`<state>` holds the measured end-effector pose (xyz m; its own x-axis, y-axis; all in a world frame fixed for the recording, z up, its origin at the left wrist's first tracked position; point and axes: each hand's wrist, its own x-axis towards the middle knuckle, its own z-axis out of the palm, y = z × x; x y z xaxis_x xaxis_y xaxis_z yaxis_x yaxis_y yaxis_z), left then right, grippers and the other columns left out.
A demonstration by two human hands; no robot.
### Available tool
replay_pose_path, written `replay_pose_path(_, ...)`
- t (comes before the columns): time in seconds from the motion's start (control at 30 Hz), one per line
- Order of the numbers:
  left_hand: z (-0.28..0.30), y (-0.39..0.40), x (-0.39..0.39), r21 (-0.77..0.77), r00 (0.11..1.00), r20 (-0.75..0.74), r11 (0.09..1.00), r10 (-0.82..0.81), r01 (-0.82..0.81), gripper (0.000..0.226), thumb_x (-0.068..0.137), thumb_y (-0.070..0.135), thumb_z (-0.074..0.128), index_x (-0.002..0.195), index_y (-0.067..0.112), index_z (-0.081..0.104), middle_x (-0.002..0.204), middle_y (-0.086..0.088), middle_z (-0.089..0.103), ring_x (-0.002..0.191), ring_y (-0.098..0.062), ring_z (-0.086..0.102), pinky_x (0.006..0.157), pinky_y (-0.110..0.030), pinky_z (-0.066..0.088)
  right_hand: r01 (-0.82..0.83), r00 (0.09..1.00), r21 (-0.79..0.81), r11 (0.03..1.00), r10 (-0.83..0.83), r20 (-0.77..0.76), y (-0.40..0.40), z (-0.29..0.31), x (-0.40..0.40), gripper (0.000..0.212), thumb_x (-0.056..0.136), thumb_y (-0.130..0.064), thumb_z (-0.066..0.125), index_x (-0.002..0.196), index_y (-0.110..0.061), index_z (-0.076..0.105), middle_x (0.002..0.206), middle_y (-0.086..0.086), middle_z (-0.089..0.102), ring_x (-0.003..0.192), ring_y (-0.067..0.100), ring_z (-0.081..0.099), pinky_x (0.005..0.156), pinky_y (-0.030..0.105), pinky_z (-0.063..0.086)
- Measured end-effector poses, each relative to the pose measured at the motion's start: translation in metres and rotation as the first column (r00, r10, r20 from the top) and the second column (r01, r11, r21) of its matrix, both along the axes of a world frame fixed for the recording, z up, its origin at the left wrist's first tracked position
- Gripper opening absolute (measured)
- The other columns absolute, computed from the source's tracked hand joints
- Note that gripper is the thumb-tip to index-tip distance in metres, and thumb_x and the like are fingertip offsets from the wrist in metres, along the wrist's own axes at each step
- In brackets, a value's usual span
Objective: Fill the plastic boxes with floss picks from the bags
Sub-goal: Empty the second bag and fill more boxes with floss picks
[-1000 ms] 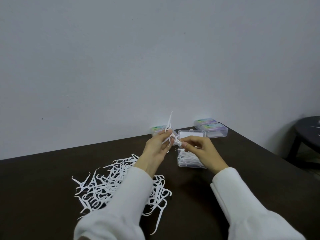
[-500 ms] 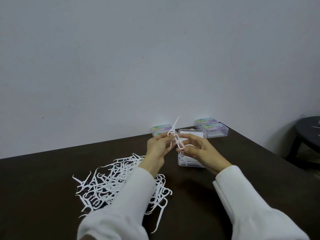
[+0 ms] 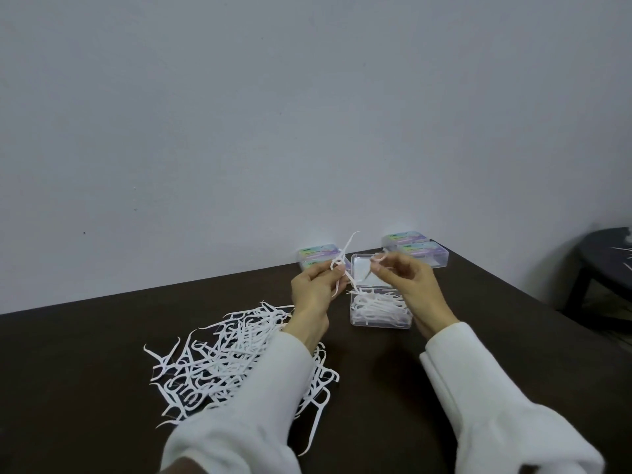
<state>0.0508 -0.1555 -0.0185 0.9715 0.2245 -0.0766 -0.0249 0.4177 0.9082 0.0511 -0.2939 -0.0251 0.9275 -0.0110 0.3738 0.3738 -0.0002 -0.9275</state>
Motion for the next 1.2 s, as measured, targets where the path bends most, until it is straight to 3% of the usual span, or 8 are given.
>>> replay_pose_path(0.1, 0.001, -0.003, -0.001, 0.025, 1.0, 0.012, 1.0, -0.011, 0.01, 0.02, 0.083, -0.005, 0.065, 0.103, -0.004, 0.064, 0.083, -0.01, 0.066, 0.073, -0.016, 0.063, 0.061, -0.016, 0.055, 0.105, 0.993, 0.069, 0.992, -0.101, -0.062, -0.006, 0.0, 0.003, 0.01, 0.081, -0.011, 0.068, 0.091, -0.013, 0.064, 0.083, -0.001, 0.065, 0.071, 0.004, 0.061, 0.062, 0.01, 0.045)
replay_pose_path(0.27, -0.002, -0.005, 0.002, 0.064, 0.999, 0.028, 0.998, 0.021, -0.023, 0.022, 0.083, -0.005, 0.065, 0.104, 0.0, 0.066, 0.08, -0.003, 0.065, 0.072, -0.011, 0.061, 0.06, -0.013, 0.053, 0.201, 0.967, -0.035, 0.979, -0.204, -0.149, -0.014, -0.008, 0.011, 0.029, 0.084, -0.01, 0.066, 0.112, -0.01, 0.06, 0.095, 0.008, 0.064, 0.085, 0.015, 0.062, 0.072, 0.022, 0.047)
replay_pose_path(0.4, -0.002, -0.008, 0.003, 0.173, 0.995, 0.1, 0.985, -0.005, -0.013, 0.025, 0.083, -0.006, 0.065, 0.106, 0.004, 0.068, 0.084, 0.0, 0.066, 0.074, -0.006, 0.06, 0.061, -0.008, 0.051, 0.342, 0.918, -0.085, 0.936, -0.352, -0.183, -0.018, -0.013, 0.01, 0.014, 0.084, -0.011, 0.067, 0.097, -0.013, 0.064, 0.099, 0.008, 0.065, 0.09, 0.018, 0.06, 0.078, 0.025, 0.045)
replay_pose_path(0.5, -0.004, -0.011, 0.005, 0.319, 0.986, 0.164, 0.948, -0.033, -0.022, 0.025, 0.082, -0.005, 0.066, 0.103, 0.009, 0.07, 0.085, 0.003, 0.067, 0.077, -0.005, 0.062, 0.061, -0.006, 0.048, 0.337, 0.882, -0.319, 0.886, -0.415, -0.221, -0.023, -0.018, 0.013, 0.011, 0.081, -0.024, 0.07, 0.089, -0.021, 0.064, 0.097, 0.0, 0.064, 0.099, 0.017, 0.057, 0.098, 0.043, 0.042)
replay_pose_path(0.63, -0.009, -0.018, 0.007, 0.471, 0.971, 0.213, 0.882, -0.105, -0.008, 0.027, 0.08, -0.009, 0.065, 0.103, 0.004, 0.07, 0.082, 0.006, 0.067, 0.065, 0.003, 0.061, 0.063, -0.007, 0.05, 0.257, 0.894, -0.524, 0.812, -0.406, -0.19, -0.025, -0.018, 0.012, 0.006, 0.082, -0.031, 0.069, 0.087, -0.031, 0.065, 0.09, -0.01, 0.062, 0.095, 0.009, 0.05, 0.102, 0.041, 0.026)
replay_pose_path(0.77, -0.017, -0.021, 0.012, 0.606, 0.961, 0.227, 0.796, -0.159, -0.012, 0.032, 0.08, -0.013, 0.063, 0.102, 0.009, 0.071, 0.087, 0.004, 0.066, 0.072, -0.002, 0.059, 0.062, -0.008, 0.05, 0.323, 0.893, -0.391, 0.862, -0.414, -0.175, -0.029, -0.017, 0.013, 0.015, 0.087, -0.013, 0.062, 0.087, -0.027, 0.065, 0.098, -0.004, 0.065, 0.1, 0.013, 0.057, 0.103, 0.037, 0.037)
replay_pose_path(0.87, -0.023, -0.023, 0.014, 0.646, 0.956, 0.213, 0.763, -0.203, 0.018, 0.041, 0.077, -0.022, 0.054, 0.105, 0.004, 0.069, 0.093, -0.005, 0.068, 0.075, -0.002, 0.06, 0.066, -0.009, 0.05, 0.37, 0.867, -0.339, 0.865, -0.453, -0.208, -0.031, -0.018, 0.013, 0.02, 0.089, -0.002, 0.052, 0.098, -0.013, 0.066, 0.111, 0.007, 0.064, 0.104, 0.019, 0.057, 0.089, 0.026, 0.039)
replay_pose_path(1.2, -0.024, -0.018, 0.016, 0.641, 0.925, 0.241, 0.763, -0.293, 0.075, 0.051, 0.069, -0.026, 0.049, 0.104, 0.008, 0.062, 0.095, 0.0, 0.066, 0.089, -0.004, 0.064, 0.077, -0.016, 0.052, 0.239, 0.871, -0.371, 0.897, -0.367, -0.327, -0.03, -0.018, 0.012, 0.01, 0.089, -0.012, 0.057, 0.097, -0.014, 0.063, 0.104, 0.006, 0.062, 0.1, 0.021, 0.059, 0.095, 0.041, 0.049)
